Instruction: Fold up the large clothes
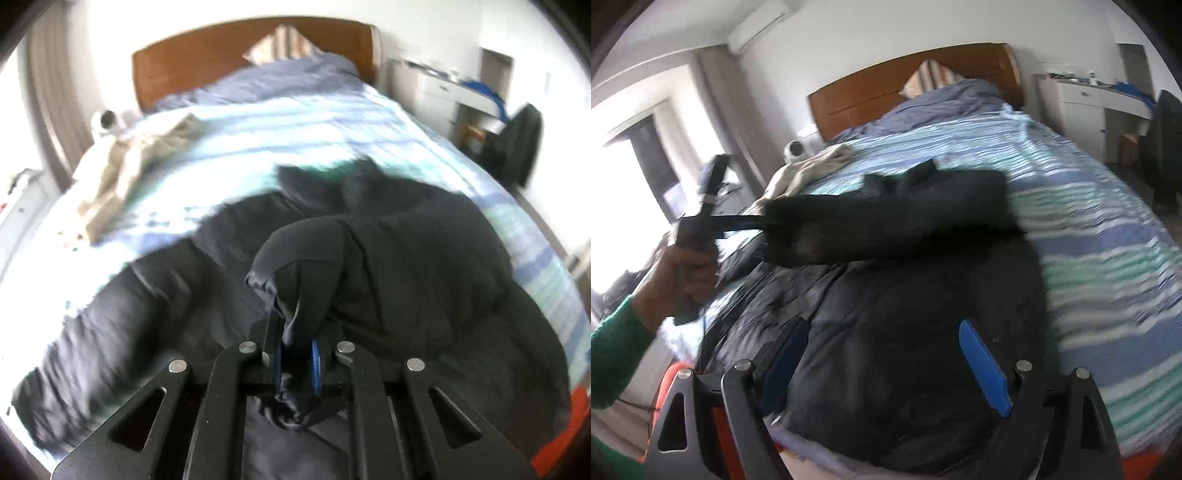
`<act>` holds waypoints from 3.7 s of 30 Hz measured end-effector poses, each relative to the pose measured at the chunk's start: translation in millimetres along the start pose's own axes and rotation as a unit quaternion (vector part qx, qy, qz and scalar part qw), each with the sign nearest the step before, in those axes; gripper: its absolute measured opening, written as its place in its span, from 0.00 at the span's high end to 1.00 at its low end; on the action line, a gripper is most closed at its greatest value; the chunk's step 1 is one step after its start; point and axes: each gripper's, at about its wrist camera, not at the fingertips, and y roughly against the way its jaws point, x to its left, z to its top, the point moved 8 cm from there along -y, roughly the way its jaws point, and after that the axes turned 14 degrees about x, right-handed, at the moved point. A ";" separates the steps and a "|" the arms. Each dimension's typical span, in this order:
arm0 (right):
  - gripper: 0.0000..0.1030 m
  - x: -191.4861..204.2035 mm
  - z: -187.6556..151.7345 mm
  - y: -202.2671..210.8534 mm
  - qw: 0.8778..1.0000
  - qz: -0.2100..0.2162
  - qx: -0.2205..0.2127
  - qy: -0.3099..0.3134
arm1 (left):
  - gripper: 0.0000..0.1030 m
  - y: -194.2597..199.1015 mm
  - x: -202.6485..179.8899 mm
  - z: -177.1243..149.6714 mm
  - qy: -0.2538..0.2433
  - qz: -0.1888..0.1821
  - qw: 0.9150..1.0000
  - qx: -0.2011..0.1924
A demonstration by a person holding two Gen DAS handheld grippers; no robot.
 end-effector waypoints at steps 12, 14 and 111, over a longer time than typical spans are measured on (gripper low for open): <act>0.39 -59.5 163.5 -125.6 0.998 -0.031 0.048 -0.023 | 0.85 -106.4 45.7 -28.4 0.056 0.010 0.997 0.049; 0.39 -68.5 172.2 -163.4 0.997 -0.042 0.057 -0.020 | 0.83 -116.6 47.1 -28.2 0.050 0.012 0.997 0.053; 0.25 48.3 -46.6 -10.9 0.999 0.018 0.007 -0.036 | 0.92 119.6 -86.5 82.7 -0.066 0.029 0.969 -0.238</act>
